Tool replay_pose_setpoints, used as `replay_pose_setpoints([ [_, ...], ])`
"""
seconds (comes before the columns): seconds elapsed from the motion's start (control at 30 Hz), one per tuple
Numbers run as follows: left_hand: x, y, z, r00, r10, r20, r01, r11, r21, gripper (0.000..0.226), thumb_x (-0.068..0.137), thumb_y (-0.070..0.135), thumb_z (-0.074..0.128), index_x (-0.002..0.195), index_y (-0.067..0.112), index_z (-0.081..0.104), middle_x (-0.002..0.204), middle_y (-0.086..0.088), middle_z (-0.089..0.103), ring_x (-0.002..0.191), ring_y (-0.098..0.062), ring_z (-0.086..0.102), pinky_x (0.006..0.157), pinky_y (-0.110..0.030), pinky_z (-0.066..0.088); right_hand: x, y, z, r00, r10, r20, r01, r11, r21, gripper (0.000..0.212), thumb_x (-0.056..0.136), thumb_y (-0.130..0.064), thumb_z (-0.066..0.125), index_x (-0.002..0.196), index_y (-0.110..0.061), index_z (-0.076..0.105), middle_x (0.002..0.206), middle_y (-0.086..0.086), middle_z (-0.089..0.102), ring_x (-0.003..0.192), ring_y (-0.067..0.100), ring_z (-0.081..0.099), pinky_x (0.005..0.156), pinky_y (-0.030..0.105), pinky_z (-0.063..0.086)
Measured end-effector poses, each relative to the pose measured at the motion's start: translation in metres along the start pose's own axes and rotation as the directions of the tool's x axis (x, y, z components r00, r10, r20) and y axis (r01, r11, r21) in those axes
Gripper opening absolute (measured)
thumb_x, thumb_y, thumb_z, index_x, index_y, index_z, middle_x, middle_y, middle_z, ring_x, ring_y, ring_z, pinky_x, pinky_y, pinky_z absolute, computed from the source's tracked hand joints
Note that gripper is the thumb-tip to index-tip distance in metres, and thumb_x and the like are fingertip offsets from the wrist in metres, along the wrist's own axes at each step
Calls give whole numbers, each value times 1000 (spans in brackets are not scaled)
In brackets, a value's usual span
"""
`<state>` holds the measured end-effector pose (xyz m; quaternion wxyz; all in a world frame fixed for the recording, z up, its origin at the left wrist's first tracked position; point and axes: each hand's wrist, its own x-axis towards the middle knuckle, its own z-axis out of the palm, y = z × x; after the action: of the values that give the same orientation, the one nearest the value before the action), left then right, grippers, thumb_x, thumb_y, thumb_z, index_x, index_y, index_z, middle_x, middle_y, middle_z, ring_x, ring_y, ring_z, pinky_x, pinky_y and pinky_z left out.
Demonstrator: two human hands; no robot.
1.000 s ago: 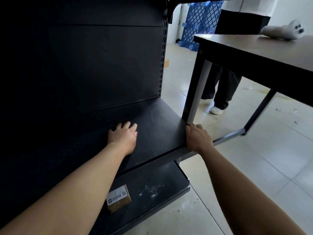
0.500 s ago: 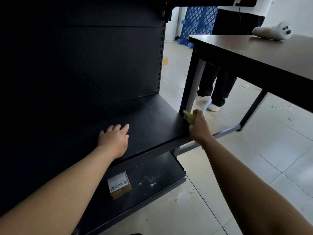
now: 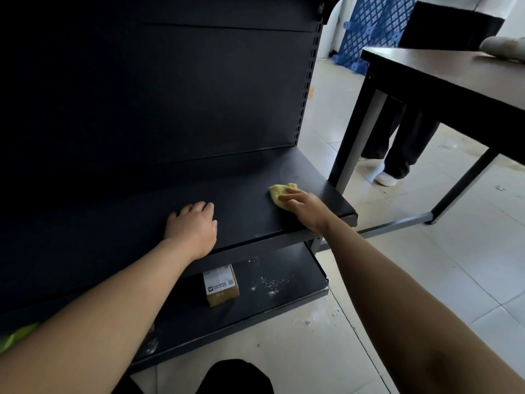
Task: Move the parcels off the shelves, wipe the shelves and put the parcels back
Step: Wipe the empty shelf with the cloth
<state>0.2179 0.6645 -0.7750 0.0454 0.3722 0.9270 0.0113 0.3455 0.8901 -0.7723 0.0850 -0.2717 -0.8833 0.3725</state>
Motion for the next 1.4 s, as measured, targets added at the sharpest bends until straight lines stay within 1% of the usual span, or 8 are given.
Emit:
replay_pose_setpoints([
  [0.17, -17, -8, -1, 1000, -29, 6, 29, 999, -35, 47, 101, 32, 31, 145, 17, 28, 154, 0, 26, 140, -24, 26, 109, -46, 31, -10, -23, 20, 978, -89, 188, 59, 985, 161, 28, 88, -1, 60, 114, -6, 71, 140, -1, 52, 130, 12, 45, 110, 19, 28],
  [0.37, -25, -7, -1, 999, -41, -4, 41, 998, -42, 43, 101, 29, 31, 142, 17, 34, 153, -1, 27, 140, -25, 25, 107, -46, 32, -19, -41, 44, 943, -209, 258, 198, 978, 69, 40, 78, 8, 55, 90, -22, 78, 117, -12, 67, 116, 10, 57, 112, 32, 34],
  [0.53, -28, 0, -2, 998, -49, 31, 50, 997, -54, 42, 101, 29, 30, 142, 18, 33, 152, -3, 27, 139, -26, 26, 104, -47, 33, -25, -26, 25, 936, -183, 301, 168, 983, 77, 42, 71, 18, 53, 76, -16, 78, 97, -12, 70, 96, 8, 64, 102, 26, 45],
  [0.9, -21, 41, -7, 997, -7, 79, 10, 1000, -29, 39, 101, 31, 29, 139, 22, 34, 148, -7, 29, 130, -31, 32, 97, -48, 35, -38, 50, -61, 986, 126, -112, -108, 982, 154, 33, 79, 22, 52, 95, 5, 74, 110, 9, 69, 94, 14, 61, 75, 6, 47],
  [1.03, -13, 49, -7, 997, 52, 60, -50, 998, -37, 39, 102, 30, 28, 140, 22, 33, 149, -5, 28, 134, -28, 28, 100, -49, 34, -36, 62, -70, 935, 236, -263, -189, 963, 190, 35, 80, 18, 50, 97, 1, 75, 117, 11, 67, 98, 18, 59, 81, 21, 46],
  [1.17, -10, 55, -2, 996, 82, 42, -82, 997, -8, 39, 102, 31, 28, 137, 19, 36, 146, -8, 31, 132, -29, 30, 102, -48, 33, -27, 57, -76, 885, 329, -329, -313, 944, 103, 20, 86, -16, 68, 105, -19, 75, 120, 6, 64, 116, 27, 53, 99, 40, 44],
  [1.3, 5, 56, -5, 992, 125, 12, -125, 992, -22, 40, 101, 32, 31, 137, 18, 38, 146, -7, 34, 133, -29, 32, 103, -45, 34, -19, 32, -75, 882, 280, -379, -205, 952, 225, 47, 86, 4, 45, 117, -24, 67, 113, -3, 66, 109, 21, 58, 83, 27, 46],
  [1.4, 18, 60, -9, 984, 177, 7, -177, 984, -23, 40, 101, 32, 34, 137, 17, 40, 145, -6, 35, 133, -27, 33, 104, -43, 35, -12, 20, -69, 933, 189, -306, -190, 981, 26, 40, 94, -10, 47, 131, -22, 58, 126, 3, 62, 118, 25, 55, 96, 28, 39],
])
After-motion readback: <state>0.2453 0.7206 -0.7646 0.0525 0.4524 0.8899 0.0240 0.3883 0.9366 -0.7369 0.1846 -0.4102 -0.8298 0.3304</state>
